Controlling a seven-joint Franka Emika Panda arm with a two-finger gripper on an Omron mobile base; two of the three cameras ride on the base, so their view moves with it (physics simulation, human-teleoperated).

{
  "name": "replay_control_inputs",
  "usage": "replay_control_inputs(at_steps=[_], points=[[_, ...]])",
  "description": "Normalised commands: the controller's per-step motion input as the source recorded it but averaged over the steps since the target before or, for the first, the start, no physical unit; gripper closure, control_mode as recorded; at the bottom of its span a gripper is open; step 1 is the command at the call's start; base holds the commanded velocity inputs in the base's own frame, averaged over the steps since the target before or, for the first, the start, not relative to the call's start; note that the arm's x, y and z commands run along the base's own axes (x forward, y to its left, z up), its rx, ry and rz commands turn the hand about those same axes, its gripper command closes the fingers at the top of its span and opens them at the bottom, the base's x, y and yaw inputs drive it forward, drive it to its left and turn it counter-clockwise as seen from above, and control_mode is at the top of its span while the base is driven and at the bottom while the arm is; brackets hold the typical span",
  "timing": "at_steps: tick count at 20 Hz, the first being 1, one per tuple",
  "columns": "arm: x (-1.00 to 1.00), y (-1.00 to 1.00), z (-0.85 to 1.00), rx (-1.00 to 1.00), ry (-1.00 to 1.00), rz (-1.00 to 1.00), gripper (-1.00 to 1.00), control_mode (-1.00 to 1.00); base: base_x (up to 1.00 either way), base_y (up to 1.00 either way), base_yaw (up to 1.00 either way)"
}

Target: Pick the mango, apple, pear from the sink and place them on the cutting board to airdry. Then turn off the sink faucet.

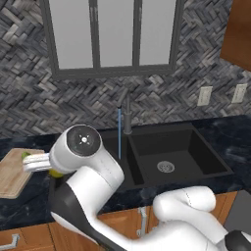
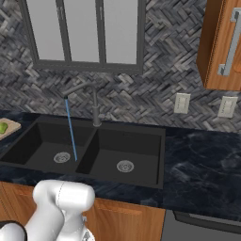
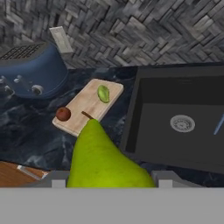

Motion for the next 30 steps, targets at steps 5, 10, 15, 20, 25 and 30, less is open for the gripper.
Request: replay_control_inputs(at_steps=[5,10,15,20,25,30], points=[[0.23,0.29,-0.14,0.00,0.00,0.02,1.00,-1.00,0.00,0.00,0.00],[0.14,0.37,-0.09,0.00,0.00,0.02,1.00,-1.00,0.00,0.00,0.00],[0.15,0.41,-0.04,0.00,0.00,0.02,1.00,-1.00,0.00,0.00,0.00],[0.28,0.36,-0.12,0.00,0.00,0.01,1.00,-1.00,0.00,0.00,0.00],[0.38,0.22,-0.29,0.00,0.01,0.01,1.00,-1.00,0.00,0.00,0.00],[0.29,0.21,-0.36,0.00,0.01,0.00,1.00,-1.00,0.00,0.00,0.00]])
